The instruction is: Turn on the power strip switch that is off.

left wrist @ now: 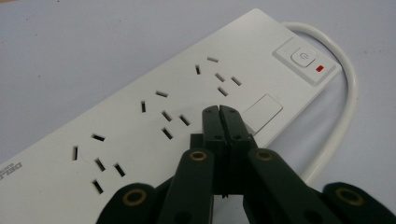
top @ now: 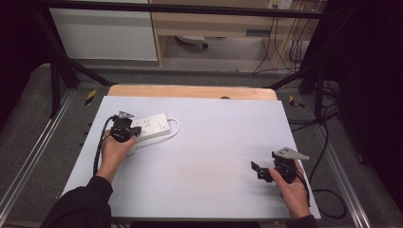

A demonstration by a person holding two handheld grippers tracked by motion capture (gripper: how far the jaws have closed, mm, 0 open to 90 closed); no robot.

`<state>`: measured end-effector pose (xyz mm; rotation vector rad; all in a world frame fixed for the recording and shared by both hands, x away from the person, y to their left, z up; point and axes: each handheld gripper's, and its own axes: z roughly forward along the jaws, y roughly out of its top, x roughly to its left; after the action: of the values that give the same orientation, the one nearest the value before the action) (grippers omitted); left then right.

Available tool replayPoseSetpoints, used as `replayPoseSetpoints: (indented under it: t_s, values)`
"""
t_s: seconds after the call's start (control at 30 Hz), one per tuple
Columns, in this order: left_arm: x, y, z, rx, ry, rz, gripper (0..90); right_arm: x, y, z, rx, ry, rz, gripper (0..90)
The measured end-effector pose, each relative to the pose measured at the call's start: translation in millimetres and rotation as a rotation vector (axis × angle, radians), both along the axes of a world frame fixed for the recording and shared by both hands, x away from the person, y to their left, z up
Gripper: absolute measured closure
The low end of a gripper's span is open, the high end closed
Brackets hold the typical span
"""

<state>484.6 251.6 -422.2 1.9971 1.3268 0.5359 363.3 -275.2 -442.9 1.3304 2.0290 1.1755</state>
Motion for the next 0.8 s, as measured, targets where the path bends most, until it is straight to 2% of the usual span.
replayPoseSetpoints:
  t_s: [0.8]
  values:
    - [-1.0,-0.8,-1.2,0.003,-0.007,0.005,90.0,-0.5,-0.6,0.8,0.006,-0.005,-0.002,3.3]
